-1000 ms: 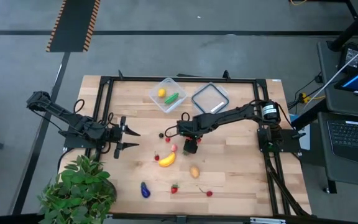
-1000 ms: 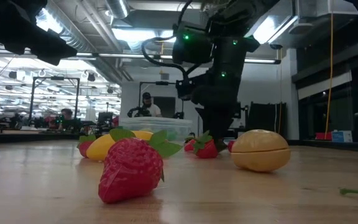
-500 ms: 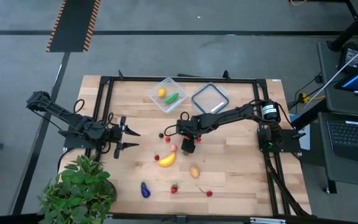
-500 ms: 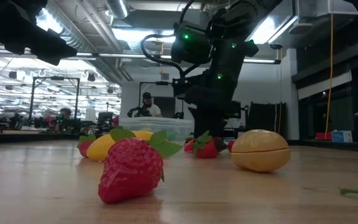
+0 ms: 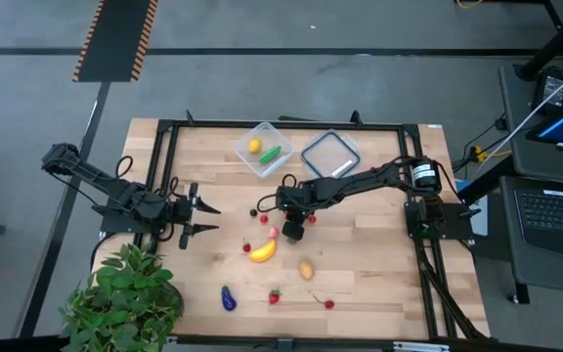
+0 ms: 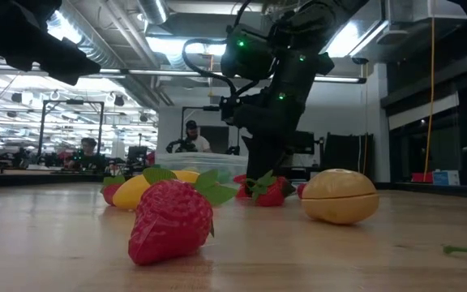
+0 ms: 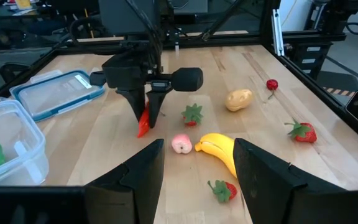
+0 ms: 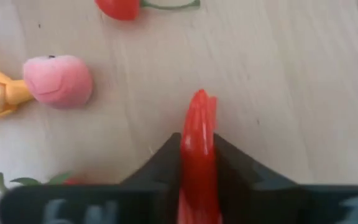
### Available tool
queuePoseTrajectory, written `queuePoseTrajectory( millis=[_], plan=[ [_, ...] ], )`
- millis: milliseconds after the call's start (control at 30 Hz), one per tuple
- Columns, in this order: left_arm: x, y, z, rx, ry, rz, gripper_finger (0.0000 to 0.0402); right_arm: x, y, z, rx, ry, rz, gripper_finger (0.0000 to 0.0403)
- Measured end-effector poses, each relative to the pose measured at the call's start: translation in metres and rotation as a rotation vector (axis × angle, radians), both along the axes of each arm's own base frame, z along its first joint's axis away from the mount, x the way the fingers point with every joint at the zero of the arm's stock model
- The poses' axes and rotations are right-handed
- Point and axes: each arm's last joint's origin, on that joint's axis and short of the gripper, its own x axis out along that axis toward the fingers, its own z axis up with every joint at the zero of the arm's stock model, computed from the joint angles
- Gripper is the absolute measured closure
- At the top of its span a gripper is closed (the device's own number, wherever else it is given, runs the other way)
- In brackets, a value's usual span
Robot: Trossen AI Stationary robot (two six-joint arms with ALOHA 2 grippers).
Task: Pick and placing Produce into tupperware
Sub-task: Put the red chili pepper into the transparent container
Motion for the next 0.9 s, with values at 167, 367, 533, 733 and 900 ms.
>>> queuePoseTrajectory(
  millis=[167,367,533,733,900],
  plan=[
    [0.0,0.0,0.0,0.0,0.0,0.0,0.0217,0.0,-0.001,0.001,0.001,-0.001,0.002,0.036],
    [0.0,0.0,0.0,0.0,0.0,0.0,0.0217,0.0,0.0,0.001,0.032,-0.001,0.015,0.0354],
    [0.0,0.0,0.0,0.0,0.0,0.0,0.0217,0.0,0.001,0.001,0.035,-0.001,0.019,0.0356],
    [0.0,0.0,0.0,0.0,0.0,0.0,0.0217,0.005,0.001,0.007,0.032,-0.007,0.048,0.0356],
    [0.0,0.0,0.0,0.0,0.0,0.0,0.0217,0.008,0.001,0.023,0.019,-0.051,0.069,0.0356]
  ],
)
